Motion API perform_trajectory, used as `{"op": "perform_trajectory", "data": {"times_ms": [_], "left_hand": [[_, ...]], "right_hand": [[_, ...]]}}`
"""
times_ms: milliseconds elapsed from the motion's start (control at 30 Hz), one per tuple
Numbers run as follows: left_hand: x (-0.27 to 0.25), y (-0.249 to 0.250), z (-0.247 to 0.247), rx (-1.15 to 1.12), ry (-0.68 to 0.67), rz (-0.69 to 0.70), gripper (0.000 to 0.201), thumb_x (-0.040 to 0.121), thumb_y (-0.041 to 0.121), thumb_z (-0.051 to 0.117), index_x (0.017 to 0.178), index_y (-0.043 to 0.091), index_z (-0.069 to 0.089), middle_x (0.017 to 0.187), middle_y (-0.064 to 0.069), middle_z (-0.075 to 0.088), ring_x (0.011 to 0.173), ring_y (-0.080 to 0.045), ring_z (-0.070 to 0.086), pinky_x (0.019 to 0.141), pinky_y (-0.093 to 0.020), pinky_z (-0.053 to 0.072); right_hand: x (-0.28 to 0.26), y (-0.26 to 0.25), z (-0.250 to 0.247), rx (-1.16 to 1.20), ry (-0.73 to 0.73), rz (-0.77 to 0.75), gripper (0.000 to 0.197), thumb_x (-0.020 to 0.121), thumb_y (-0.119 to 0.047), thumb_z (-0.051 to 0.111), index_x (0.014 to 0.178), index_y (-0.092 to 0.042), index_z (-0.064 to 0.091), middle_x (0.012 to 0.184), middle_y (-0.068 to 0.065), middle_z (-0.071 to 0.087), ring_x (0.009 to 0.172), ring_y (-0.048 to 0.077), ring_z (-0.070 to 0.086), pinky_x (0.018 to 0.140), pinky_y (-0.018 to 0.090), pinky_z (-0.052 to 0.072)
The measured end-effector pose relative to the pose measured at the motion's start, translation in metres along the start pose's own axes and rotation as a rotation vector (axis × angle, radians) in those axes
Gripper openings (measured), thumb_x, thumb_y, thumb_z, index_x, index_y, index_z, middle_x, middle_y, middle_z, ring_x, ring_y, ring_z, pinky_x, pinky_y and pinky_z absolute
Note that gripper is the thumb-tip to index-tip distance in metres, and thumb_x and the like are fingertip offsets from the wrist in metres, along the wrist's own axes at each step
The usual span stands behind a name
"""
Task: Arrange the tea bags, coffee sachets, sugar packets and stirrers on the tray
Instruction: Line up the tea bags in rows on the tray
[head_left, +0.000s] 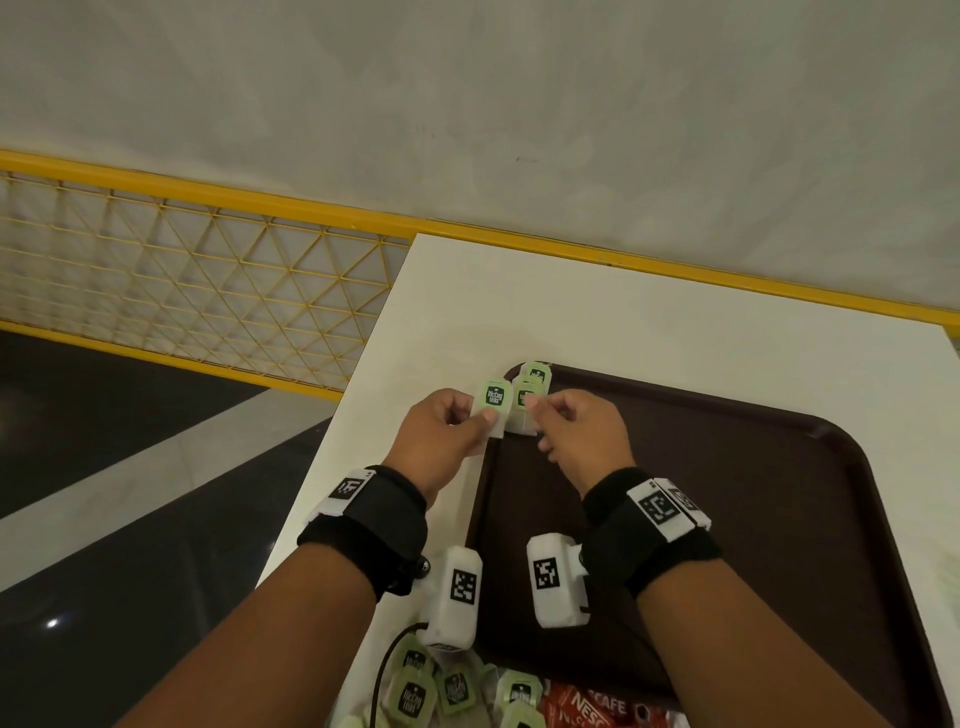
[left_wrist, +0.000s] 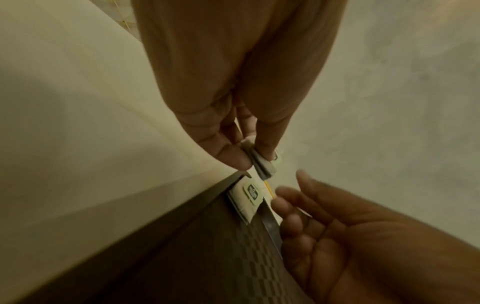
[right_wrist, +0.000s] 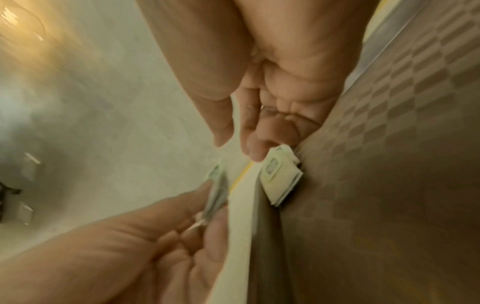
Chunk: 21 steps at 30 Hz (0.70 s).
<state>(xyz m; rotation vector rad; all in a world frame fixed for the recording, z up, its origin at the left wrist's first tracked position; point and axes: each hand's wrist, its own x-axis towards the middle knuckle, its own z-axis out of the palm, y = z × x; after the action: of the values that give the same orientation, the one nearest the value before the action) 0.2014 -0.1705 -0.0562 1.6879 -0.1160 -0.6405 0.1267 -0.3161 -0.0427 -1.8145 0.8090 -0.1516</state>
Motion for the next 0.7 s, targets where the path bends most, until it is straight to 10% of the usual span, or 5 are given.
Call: {"op": "perform_trajectory", "data": {"times_ms": [367, 700], "left_hand": [[-0.006, -0.004, 0.0, 0.116, 0.107, 0.045, 0.012, 0.095, 0.022, 0.06, 0.105, 0.016, 0.064, 0.099, -0.001, 0.065, 0.093, -0.016, 0.062, 0.087, -0.035, 0.055], [-0.051, 0.009, -0.037, 0.216, 0.025, 0.037, 0.011, 0.097, 0.021, 0.056, 0.101, 0.015, 0.064, 0.102, -0.003, 0.066, 0.091, -0.013, 0.06, 0.073, -0.024, 0.047]], "right_hand": [[0.004, 0.014, 0.001, -0.056, -0.083, 0.076, 0.005, 0.088, -0.02, 0.07, 0.09, -0.016, 0.067, 0.084, 0.002, 0.07, 0.059, 0.008, 0.06, 0.057, 0.021, 0.05], [-0.009, 0.004, -0.006, -0.318, -0.076, 0.051, 0.023, 0.085, -0.035, 0.072, 0.073, -0.018, 0.061, 0.079, 0.011, 0.073, 0.065, 0.023, 0.069, 0.068, 0.036, 0.056]]}}
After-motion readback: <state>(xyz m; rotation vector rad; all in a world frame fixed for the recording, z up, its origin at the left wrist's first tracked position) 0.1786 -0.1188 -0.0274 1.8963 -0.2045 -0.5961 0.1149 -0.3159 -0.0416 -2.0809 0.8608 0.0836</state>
